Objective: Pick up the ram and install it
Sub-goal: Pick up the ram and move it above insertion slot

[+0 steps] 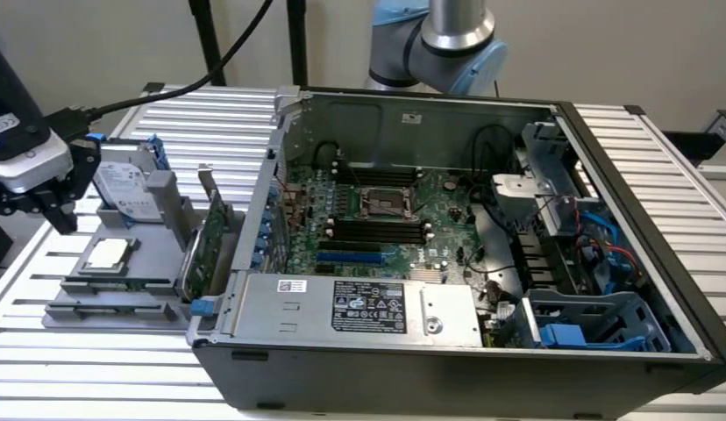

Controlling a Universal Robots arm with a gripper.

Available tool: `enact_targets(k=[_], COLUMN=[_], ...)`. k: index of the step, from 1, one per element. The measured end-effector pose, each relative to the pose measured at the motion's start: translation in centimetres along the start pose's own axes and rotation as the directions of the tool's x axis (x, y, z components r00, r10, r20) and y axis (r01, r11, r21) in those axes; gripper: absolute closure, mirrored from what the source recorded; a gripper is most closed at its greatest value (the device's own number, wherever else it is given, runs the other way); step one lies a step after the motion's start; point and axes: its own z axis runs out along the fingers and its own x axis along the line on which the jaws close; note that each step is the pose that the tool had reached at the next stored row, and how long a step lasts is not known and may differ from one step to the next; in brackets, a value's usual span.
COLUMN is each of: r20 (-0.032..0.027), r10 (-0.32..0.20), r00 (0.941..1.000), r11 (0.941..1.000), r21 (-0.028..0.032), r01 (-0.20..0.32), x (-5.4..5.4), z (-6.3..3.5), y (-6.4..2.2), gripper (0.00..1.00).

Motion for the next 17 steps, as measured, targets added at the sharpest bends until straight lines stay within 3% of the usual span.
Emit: enact_targets(k=[5, 9, 13, 17], r20=[-0.0044, -0.0077, -0.011, -0.0142], r10=[-0.091, -0.163, -0.234, -0.305], r00=[0.9958, 0.9866, 0.9721, 0.9523], r11=[0.9958, 0.9866, 0.9722, 0.9524], r21=[-0.001, -0.0022, -0.0035, -0.0051], r01=[0.091, 0.163, 0.234, 0.305], x=[0.0, 0.0, 0.0, 0.0], z=[0.36, 0.65, 0.93, 1.22], y=[-0.02, -0.03, -0.04, -0.06], gripper=[1.0, 1.0, 1.0, 1.0])
